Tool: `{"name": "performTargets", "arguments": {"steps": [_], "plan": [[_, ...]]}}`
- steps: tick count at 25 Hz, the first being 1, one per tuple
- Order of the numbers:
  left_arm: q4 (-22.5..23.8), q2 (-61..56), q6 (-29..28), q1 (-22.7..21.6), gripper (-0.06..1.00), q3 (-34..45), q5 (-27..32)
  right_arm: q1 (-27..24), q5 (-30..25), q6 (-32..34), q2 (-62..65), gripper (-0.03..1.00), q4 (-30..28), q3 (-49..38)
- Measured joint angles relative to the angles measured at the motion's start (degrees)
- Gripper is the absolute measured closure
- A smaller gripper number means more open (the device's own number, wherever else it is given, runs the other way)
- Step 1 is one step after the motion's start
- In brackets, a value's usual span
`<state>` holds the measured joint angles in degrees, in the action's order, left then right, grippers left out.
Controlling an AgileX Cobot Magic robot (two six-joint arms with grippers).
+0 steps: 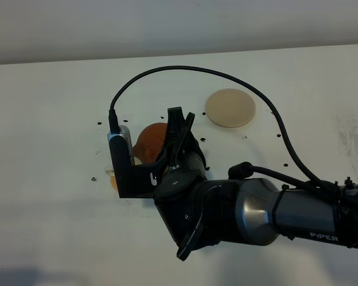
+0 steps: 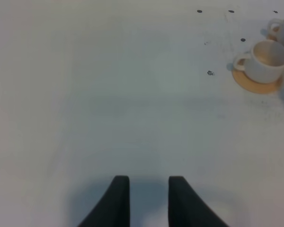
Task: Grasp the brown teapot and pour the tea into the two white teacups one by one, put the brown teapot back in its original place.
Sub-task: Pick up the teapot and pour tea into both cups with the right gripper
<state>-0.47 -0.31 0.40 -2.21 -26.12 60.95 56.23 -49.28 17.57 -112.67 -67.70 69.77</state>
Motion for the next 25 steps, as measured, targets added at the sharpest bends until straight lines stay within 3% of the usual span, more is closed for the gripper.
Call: {"name": "performTargets", "arguments": {"steps": [25], "plan": [[0.00, 0.00, 0.00, 0.00, 0.72, 0.00, 0.00, 0.77, -2.85, -4.10, -1.81, 0.87, -5.65, 0.10]]}}
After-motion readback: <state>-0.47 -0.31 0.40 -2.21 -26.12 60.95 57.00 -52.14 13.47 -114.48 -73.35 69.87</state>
